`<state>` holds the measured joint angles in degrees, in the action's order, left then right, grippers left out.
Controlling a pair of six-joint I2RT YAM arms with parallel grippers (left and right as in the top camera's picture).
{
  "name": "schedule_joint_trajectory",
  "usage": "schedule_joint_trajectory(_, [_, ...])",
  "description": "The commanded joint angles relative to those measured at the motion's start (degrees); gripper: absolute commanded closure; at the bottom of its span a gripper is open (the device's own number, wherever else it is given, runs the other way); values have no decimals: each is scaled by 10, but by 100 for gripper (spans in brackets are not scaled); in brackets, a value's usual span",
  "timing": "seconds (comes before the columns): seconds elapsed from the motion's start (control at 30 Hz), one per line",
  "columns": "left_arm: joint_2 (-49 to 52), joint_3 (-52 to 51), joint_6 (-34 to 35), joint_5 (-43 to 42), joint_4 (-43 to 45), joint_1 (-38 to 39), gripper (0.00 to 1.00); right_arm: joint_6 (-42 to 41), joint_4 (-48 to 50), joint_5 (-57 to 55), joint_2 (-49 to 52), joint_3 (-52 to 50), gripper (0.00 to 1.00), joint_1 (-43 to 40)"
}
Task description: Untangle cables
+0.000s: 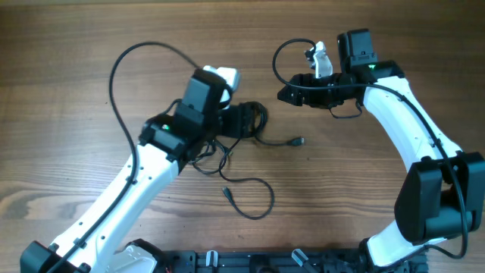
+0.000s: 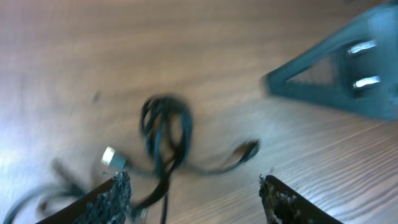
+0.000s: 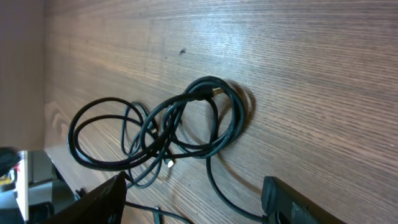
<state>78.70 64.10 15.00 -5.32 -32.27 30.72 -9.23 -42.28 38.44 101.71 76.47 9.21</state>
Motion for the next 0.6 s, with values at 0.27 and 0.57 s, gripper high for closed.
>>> schedule_joint_trajectory(0.27, [234,153,-193,46,-5,22,27,-16,43,131,10,-2,27,-148])
schedule_joint_trajectory(0.57, [310,153,-253,95,-49,19,42,3,36,125,10,-2,24,-145])
